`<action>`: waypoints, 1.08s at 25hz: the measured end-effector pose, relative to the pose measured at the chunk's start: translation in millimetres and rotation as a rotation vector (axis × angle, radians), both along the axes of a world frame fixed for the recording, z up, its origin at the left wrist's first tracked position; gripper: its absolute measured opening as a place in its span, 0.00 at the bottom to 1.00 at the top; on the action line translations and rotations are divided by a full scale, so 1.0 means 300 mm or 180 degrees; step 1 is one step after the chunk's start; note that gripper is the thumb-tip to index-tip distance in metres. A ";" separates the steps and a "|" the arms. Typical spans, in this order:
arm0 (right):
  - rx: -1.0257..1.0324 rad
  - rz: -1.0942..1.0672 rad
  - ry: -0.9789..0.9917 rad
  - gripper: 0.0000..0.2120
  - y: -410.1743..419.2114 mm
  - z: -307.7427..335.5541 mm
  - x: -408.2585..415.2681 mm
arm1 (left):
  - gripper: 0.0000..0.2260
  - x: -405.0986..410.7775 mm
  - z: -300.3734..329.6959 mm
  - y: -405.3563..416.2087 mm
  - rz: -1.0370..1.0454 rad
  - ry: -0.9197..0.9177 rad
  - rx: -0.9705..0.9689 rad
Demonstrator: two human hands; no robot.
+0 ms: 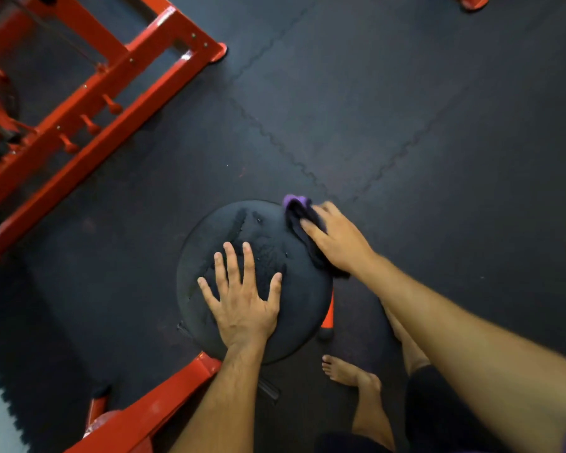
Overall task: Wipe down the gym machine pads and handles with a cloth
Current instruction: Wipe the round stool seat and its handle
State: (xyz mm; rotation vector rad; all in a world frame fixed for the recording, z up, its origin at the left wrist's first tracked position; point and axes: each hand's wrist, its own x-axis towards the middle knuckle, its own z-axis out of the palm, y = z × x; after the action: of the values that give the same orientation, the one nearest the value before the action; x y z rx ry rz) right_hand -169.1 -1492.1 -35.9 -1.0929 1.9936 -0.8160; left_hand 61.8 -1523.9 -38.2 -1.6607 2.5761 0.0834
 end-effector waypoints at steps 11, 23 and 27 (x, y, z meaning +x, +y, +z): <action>0.0159 -0.0040 -0.0103 0.15 -0.116 -0.027 -0.030 | 0.35 -0.015 -0.003 0.006 0.0074 -0.0026 0.0006; 0.0071 -0.0957 -0.0464 0.27 0.260 -0.008 0.202 | 0.40 0.015 0.046 -0.005 0.0139 -0.0147 0.0161; 0.0133 -0.0210 -0.0216 0.16 -0.080 -0.049 -0.011 | 0.35 0.031 0.006 -0.003 0.0083 0.0035 0.0118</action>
State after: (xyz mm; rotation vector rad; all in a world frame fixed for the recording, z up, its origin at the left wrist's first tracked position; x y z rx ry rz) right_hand -172.5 -1515.9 -50.7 -0.9675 1.9899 -0.8310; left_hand 70.9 -1524.7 -36.4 -1.6861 2.5450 0.1415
